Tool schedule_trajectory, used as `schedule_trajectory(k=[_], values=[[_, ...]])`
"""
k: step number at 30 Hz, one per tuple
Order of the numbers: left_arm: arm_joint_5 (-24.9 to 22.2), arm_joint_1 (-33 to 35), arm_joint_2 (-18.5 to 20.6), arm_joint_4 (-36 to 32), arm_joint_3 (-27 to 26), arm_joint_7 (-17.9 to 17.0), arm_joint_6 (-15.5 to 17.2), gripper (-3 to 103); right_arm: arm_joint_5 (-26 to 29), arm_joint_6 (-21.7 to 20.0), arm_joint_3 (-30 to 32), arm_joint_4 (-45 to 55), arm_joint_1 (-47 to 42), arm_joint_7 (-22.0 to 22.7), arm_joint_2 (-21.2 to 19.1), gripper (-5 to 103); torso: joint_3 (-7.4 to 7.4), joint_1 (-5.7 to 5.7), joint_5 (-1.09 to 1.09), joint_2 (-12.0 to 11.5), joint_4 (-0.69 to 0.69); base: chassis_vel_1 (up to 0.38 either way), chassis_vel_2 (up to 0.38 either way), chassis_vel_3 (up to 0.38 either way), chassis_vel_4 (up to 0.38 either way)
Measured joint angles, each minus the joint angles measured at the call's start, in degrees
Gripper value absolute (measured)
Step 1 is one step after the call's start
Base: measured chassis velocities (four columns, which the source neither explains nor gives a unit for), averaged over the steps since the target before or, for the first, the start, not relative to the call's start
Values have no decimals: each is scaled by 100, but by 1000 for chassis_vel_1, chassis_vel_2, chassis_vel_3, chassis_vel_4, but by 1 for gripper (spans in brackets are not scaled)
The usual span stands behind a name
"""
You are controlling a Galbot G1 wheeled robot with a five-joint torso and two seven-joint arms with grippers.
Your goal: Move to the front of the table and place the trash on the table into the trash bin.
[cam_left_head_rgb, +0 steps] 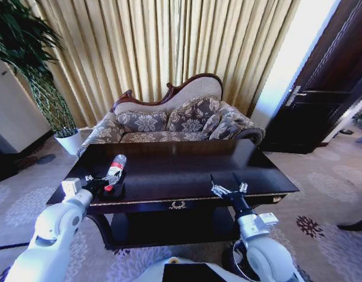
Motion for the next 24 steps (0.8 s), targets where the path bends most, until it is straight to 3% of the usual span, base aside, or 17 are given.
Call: schedule_trajectory(k=[12,15,17,23,24], values=[[158,-8,-39,86,89,36,-28,102,89,52,58,22,7,36,-27,100,0,0,0,0,0,0,0,0,0],[148,23,-63,85,80,36,-25,89,124,56,-16,27,18,168,-34,100,0,0,0,0,0,0,0,0,0],[141,33,-69,86,70,35,-26,89,128,57,-24,27,22,177,-35,100,0,0,0,0,0,0,0,0,0],[110,64,-90,84,33,29,-42,62,153,62,-59,5,33,227,-38,100,0,0,0,0,0,0,0,0,0],[110,64,-90,84,33,29,-42,62,153,62,-59,5,33,227,-38,100,0,0,0,0,0,0,0,0,0]])
